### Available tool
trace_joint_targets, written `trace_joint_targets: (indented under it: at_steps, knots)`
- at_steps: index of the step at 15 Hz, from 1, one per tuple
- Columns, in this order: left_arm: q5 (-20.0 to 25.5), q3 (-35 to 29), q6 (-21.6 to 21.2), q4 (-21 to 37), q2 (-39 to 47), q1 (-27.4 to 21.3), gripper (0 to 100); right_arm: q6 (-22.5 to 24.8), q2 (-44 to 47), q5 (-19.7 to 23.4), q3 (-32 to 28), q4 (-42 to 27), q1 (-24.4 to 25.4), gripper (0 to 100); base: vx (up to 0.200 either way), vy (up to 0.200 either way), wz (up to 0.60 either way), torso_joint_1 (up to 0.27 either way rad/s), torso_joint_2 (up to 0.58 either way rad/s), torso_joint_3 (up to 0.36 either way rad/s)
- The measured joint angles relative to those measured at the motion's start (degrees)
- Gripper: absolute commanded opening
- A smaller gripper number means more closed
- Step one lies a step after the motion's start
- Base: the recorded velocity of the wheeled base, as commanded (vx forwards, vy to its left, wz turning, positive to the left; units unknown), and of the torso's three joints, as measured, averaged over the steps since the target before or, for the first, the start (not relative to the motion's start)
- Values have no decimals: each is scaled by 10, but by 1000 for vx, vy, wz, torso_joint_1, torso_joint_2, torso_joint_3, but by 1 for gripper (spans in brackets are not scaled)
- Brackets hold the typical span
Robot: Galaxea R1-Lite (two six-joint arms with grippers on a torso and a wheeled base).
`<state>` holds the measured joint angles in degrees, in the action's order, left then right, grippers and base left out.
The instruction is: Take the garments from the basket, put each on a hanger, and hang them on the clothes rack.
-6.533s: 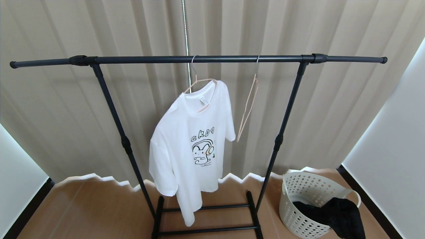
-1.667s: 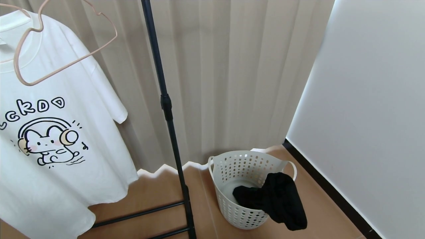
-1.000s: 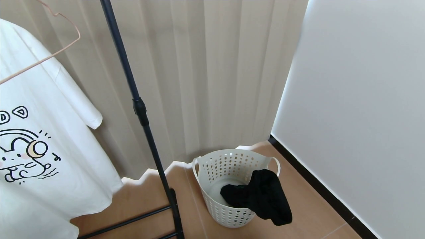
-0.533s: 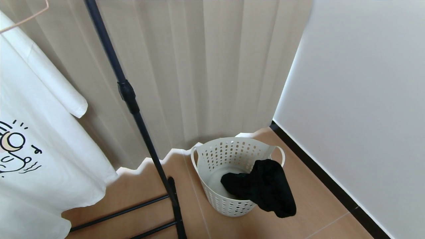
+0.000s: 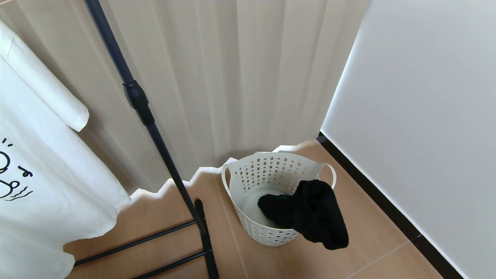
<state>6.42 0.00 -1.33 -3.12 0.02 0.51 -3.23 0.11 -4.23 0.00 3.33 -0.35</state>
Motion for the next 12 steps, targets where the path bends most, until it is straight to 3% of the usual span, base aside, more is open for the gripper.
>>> trace_joint_targets:
  at_steps: [12]
  knots:
    - [0,0,1,0,0,0,100,0,0,0,0,0,0,100,0,0,0,1,3,-188]
